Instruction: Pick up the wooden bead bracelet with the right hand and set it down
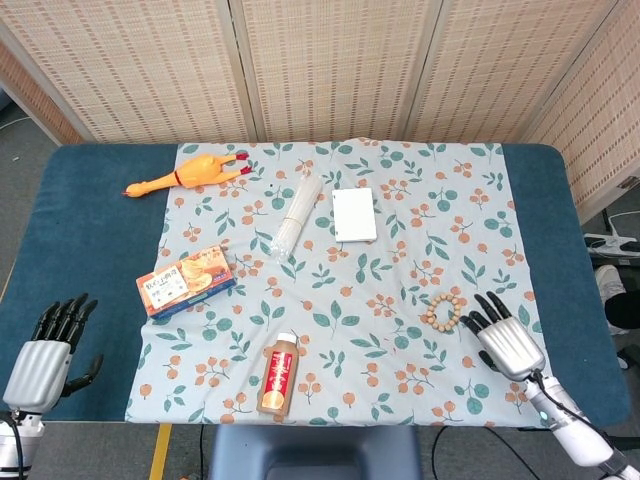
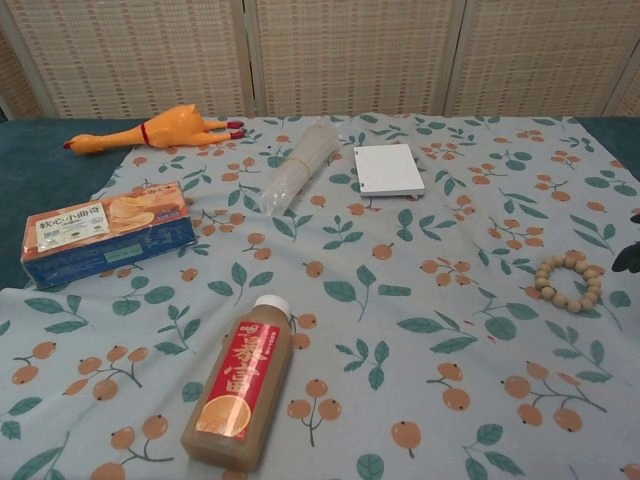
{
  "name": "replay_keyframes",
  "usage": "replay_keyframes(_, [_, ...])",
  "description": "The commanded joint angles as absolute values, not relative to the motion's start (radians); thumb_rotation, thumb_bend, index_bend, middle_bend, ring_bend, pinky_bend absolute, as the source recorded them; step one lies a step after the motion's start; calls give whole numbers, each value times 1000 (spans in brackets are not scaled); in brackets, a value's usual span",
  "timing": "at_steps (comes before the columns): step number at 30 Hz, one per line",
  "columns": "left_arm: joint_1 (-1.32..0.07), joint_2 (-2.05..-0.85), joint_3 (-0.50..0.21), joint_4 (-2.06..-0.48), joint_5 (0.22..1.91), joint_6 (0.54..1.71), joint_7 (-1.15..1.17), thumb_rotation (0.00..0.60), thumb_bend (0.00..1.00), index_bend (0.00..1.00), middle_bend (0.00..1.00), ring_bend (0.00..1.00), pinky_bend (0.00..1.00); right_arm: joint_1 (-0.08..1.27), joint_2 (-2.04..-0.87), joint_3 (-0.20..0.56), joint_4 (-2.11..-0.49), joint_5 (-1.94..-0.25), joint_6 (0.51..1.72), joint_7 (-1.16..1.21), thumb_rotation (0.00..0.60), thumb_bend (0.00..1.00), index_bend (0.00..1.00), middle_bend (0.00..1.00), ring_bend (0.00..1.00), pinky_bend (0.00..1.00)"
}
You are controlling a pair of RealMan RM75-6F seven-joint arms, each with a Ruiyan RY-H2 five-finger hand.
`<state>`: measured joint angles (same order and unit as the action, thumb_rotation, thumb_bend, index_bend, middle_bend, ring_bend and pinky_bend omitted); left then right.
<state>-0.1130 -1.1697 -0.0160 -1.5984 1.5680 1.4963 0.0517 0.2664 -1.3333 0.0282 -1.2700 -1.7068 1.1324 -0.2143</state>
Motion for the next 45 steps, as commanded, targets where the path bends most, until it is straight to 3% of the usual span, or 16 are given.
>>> replay_keyframes(1, [-113,-1171,-16,-1593,1565,1493,51,600,421,0,0,0,41,293,-1367,23,-1234,-1698,1118,-208,600,239,260,283,0,0])
replay_keyframes(25, [-115,-1172,-19,-1590,1564,1495,49,600,421,0,0,0,41,408,-1482,3,-1116,-1619,1006,-262,600,244,388,353,1,0])
replay_keyframes(27, [-116,-1173,-19,-1590,1563,1494,49,600,422,0,0,0,41,408,-1489,-1,-1108,-1618,1016,-260,600,277,451,377,15,0])
replay_keyframes(31, [-117,-1173,-19,-1588,1560,1490,49,600,422,0,0,0,41,407,-1509,-4,-1082,-1620,1046,-237,600,377,670,488,113,0])
replay_keyframes(35, [-116,-1172,-19,-1589,1562,1492,49,600,422,0,0,0,41,408,-1522,-1,-1066,-1618,1076,-204,600,503,784,570,183,0])
replay_keyframes(40, [-115,-1172,-19,-1590,1563,1494,51,600,422,0,0,0,41,406,-1508,21,-1118,-1579,1089,-100,600,559,815,602,220,0])
replay_keyframes(45, [-115,-1172,-18,-1590,1565,1496,51,600,422,0,0,0,41,420,-1392,92,-1403,-1386,921,283,600,603,815,605,235,0])
